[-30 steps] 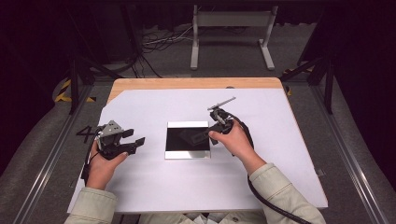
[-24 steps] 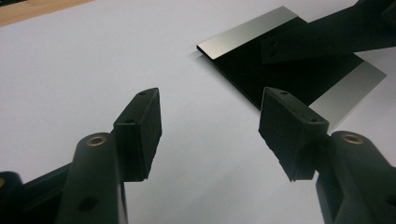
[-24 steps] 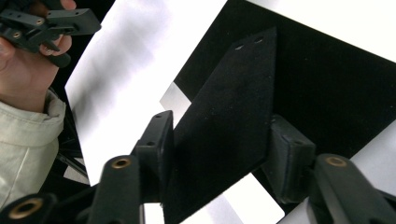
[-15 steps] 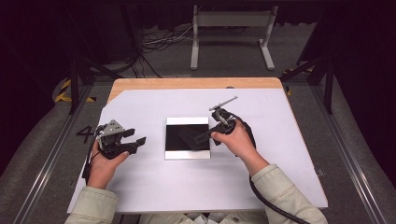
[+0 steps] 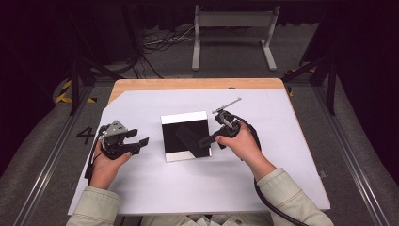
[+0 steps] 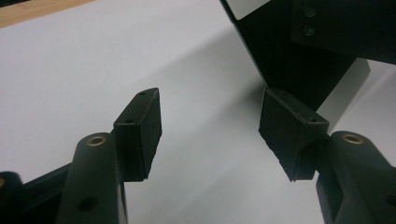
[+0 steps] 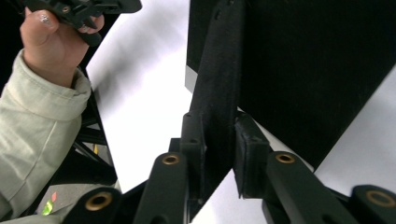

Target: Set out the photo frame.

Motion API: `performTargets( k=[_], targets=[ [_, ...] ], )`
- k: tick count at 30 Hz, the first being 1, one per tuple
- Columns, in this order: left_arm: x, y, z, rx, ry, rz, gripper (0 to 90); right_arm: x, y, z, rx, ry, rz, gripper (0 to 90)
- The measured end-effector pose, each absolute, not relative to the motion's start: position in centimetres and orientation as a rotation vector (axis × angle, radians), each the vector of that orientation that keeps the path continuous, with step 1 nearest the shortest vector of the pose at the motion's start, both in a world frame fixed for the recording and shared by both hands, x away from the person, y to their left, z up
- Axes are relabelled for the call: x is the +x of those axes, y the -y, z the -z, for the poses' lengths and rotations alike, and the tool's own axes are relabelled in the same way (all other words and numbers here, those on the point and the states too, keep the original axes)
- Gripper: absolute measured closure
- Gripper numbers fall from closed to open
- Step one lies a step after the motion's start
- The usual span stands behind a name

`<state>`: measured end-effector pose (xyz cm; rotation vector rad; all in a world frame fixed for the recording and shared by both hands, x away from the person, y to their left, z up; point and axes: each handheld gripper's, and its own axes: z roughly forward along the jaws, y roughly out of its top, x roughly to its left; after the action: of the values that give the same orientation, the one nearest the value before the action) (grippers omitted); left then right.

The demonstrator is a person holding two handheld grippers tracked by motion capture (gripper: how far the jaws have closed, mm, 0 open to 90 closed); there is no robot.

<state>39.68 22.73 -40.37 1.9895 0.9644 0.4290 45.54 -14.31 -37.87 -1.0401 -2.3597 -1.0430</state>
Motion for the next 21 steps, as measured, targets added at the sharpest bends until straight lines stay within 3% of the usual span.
performTargets(
  k=[8, 21],
  targets=[
    [39.8, -22.6, 40.4, 1.996, -0.962, -0.416, 39.6, 44.9, 14.6, 37.7, -0.979, 2.292, 1.08, 87.5],
    [39.8, -22.6, 40.5, 1.996, -0.963, -0.417, 39.5, 44.4, 15.0, 37.5, -0.982, 2.269, 1.152, 88.3]
  ],
)
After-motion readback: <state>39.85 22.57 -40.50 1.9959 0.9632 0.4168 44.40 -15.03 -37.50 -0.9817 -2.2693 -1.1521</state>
